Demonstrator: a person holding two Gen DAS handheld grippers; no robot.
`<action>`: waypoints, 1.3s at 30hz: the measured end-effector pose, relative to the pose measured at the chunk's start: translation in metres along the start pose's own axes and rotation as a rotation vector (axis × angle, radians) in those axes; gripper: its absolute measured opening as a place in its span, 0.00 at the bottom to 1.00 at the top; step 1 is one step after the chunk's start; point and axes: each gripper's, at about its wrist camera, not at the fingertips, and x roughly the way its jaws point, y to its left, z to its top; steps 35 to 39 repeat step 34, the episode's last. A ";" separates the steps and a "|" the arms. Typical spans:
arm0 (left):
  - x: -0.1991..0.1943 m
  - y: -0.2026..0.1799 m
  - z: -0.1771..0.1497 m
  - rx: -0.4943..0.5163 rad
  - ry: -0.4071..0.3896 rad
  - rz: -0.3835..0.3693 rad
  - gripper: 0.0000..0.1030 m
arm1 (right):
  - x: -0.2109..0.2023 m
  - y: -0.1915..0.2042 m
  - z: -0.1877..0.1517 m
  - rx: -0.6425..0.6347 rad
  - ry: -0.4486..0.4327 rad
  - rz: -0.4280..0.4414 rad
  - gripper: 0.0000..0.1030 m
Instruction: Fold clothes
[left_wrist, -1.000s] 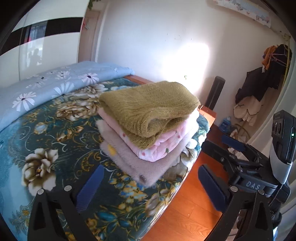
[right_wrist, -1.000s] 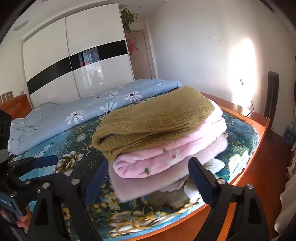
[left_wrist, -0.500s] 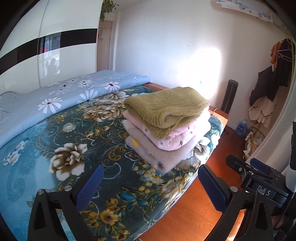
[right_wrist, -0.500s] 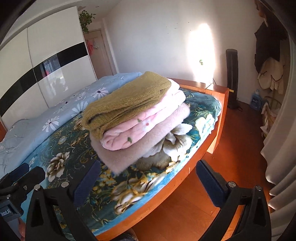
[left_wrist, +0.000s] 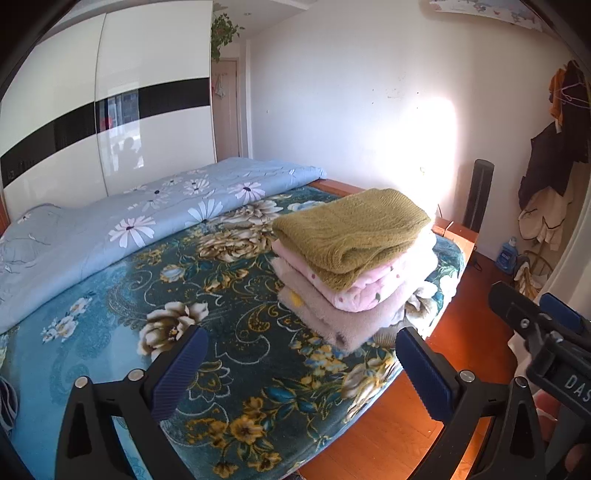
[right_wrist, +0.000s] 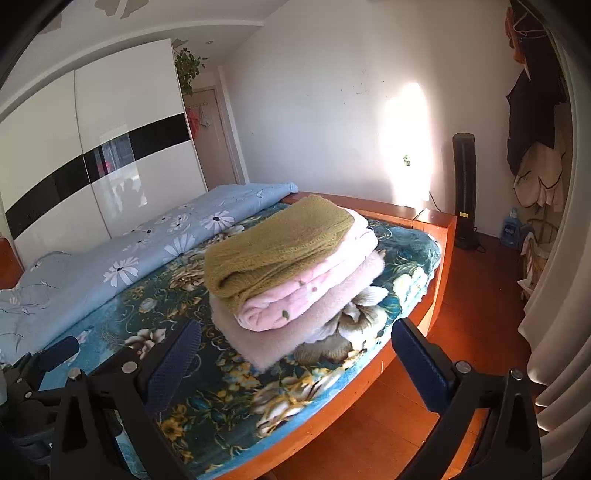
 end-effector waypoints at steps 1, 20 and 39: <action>-0.003 -0.004 0.002 0.017 -0.011 0.008 1.00 | -0.002 0.002 0.001 -0.004 -0.004 -0.003 1.00; -0.004 -0.002 0.012 -0.050 0.001 0.013 1.00 | -0.016 -0.004 0.008 -0.038 -0.060 -0.058 1.00; -0.003 0.001 0.012 -0.044 -0.005 0.039 1.00 | -0.012 0.001 0.007 -0.056 -0.047 -0.047 1.00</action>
